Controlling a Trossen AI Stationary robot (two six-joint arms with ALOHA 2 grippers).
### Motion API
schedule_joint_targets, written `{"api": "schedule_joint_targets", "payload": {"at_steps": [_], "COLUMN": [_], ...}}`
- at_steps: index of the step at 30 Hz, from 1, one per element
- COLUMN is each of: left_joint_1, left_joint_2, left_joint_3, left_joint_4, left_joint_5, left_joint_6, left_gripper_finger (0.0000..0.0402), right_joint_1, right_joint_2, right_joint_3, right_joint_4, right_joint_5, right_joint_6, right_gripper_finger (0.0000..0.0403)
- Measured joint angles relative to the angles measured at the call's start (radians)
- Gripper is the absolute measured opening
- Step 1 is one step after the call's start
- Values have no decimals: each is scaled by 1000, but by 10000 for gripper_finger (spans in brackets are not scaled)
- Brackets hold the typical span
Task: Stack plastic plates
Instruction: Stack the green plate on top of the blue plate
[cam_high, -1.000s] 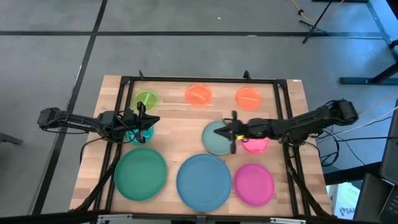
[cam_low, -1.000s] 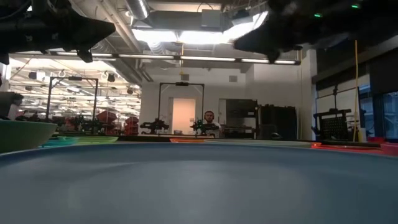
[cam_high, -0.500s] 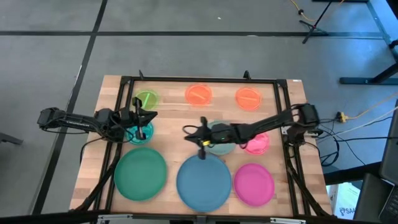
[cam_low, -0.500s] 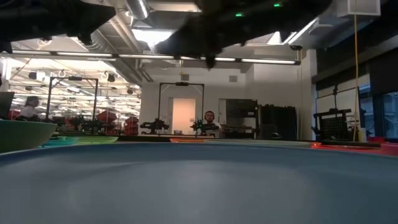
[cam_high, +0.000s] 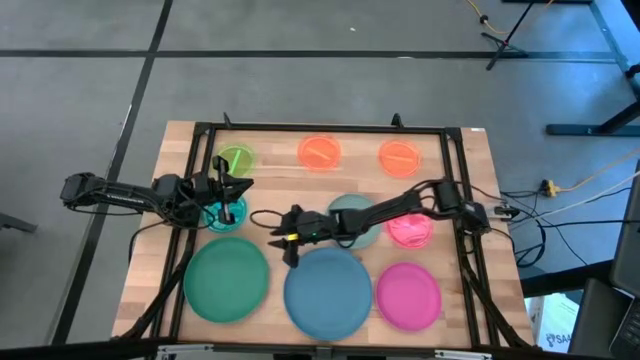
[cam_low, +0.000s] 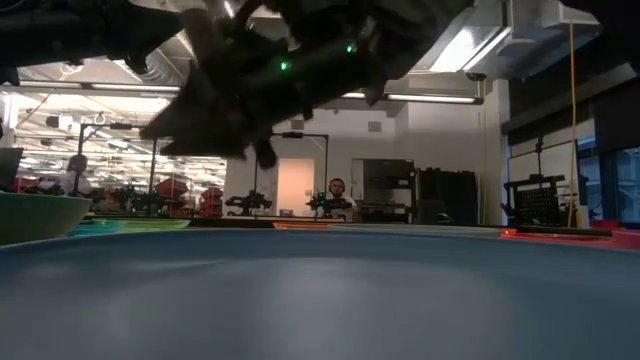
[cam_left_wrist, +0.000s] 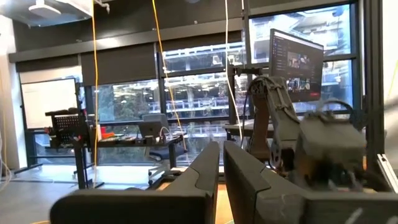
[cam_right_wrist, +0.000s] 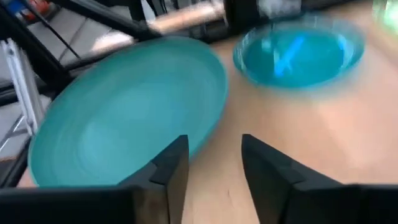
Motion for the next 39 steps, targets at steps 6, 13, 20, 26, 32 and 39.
{"api": "schedule_joint_targets", "payload": {"at_steps": [6,13,20,26,32,39], "left_joint_1": [0,0,0,0,0,0], "left_joint_2": [0,0,0,0,0,0], "left_joint_3": [0,0,0,0,0,0], "left_joint_4": [-1,-4,-5,-6,-9,-11], "left_joint_5": [-2,0,-1,-1,-1,-1], "left_joint_6": [0,-4,-9,-10,-26,-27], "left_gripper_finger": [18,18,18,18,18,18], "right_joint_1": [11,40,42,46,46,48], "right_joint_2": [119,217,255,257,257,257], "right_joint_3": [117,286,339,339,339,338], "right_joint_4": [2,-157,-208,-221,-218,-254], "right_joint_5": [-85,-84,-80,-86,-173,-212], "right_joint_6": [96,96,102,99,99,122], "right_gripper_finger": [154,154,154,154,154,154]}}
